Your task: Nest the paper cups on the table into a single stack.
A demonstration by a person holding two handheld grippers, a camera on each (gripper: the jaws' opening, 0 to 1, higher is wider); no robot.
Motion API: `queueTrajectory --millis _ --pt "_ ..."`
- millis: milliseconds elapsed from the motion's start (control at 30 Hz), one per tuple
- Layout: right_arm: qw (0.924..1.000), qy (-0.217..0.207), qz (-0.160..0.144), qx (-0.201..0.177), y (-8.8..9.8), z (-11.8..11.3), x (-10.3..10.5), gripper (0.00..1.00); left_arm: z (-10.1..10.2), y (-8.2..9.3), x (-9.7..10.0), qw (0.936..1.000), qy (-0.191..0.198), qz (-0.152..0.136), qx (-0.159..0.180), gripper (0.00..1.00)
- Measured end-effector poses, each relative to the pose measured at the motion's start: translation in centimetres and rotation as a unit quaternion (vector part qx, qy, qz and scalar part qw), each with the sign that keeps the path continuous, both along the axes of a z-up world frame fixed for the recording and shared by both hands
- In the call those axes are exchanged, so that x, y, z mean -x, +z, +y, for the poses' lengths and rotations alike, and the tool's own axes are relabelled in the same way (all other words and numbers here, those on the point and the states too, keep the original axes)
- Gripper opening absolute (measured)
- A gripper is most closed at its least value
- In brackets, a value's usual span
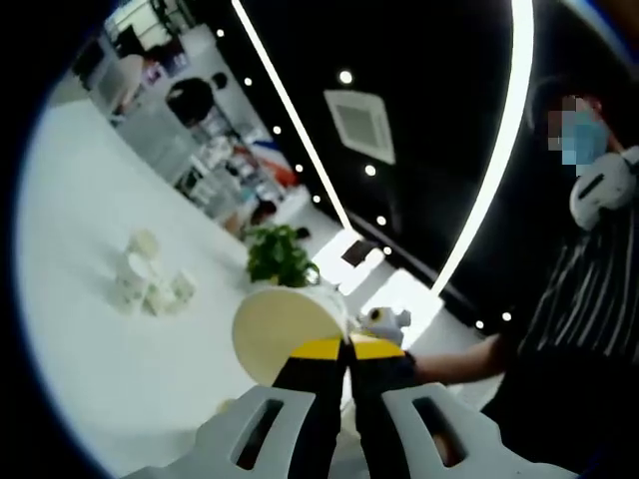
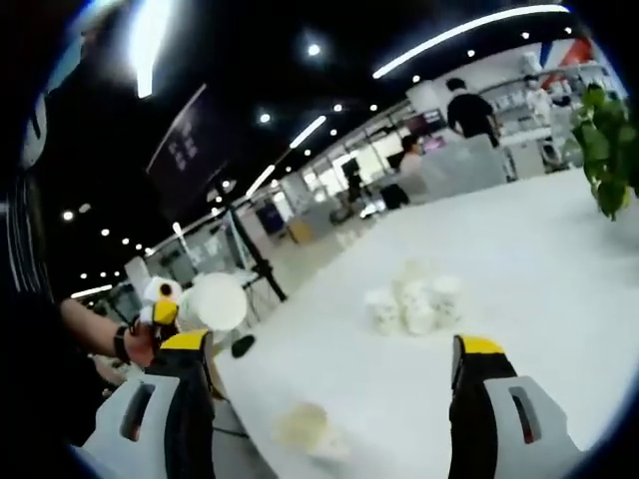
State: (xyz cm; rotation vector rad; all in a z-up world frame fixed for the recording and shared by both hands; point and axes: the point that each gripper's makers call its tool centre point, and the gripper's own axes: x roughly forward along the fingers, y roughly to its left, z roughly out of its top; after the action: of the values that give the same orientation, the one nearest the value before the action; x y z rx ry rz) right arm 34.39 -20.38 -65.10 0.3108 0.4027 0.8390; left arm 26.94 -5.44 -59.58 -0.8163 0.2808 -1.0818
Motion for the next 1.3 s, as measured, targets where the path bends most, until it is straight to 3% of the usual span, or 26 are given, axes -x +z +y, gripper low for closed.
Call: queueTrajectory --millis 267,367,533,633,833,1167,1300 --pt "0.9992 0.014 -0.010 0.037 -0.6 -0.5 -0.2 1.00 0.2 -0.1 -0.3 0.9998 -0.001 -0.010 -0.018 0.00" --pt "0.9971 0.006 -0.021 0.073 -1.2 -1.3 -0.7 1.00 0.1 -0.3 -0.2 0.9986 -0.011 -0.019 -0.047 0.00" --pt "0.9959 0.003 -0.017 0.089 -2.1 -2.1 -1.1 1.00 0.4 -0.3 -0.4 0.9958 -0.019 -0.034 -0.082 0.00" --pt "0.9930 0.008 -0.031 0.114 -2.3 -2.6 -1.3 1.00 0.5 -0.4 -0.4 0.9928 -0.027 -0.042 -0.109 0.00" --pt "0.9932 0.005 -0.030 0.113 -2.5 -2.7 -1.4 1.00 0.4 -0.4 -0.5 0.9883 -0.035 -0.054 -0.138 0.00" --pt "0.9932 -0.003 -0.027 0.113 -3.3 -3.2 -1.1 1.00 -0.7 -1.3 0.2 0.9701 -0.079 -0.084 -0.214 0.00" --pt "0.9935 -0.008 -0.026 0.111 -3.5 -3.5 -1.1 1.00 -1.1 -2.0 0.5 0.9587 -0.098 -0.092 -0.251 0.00"
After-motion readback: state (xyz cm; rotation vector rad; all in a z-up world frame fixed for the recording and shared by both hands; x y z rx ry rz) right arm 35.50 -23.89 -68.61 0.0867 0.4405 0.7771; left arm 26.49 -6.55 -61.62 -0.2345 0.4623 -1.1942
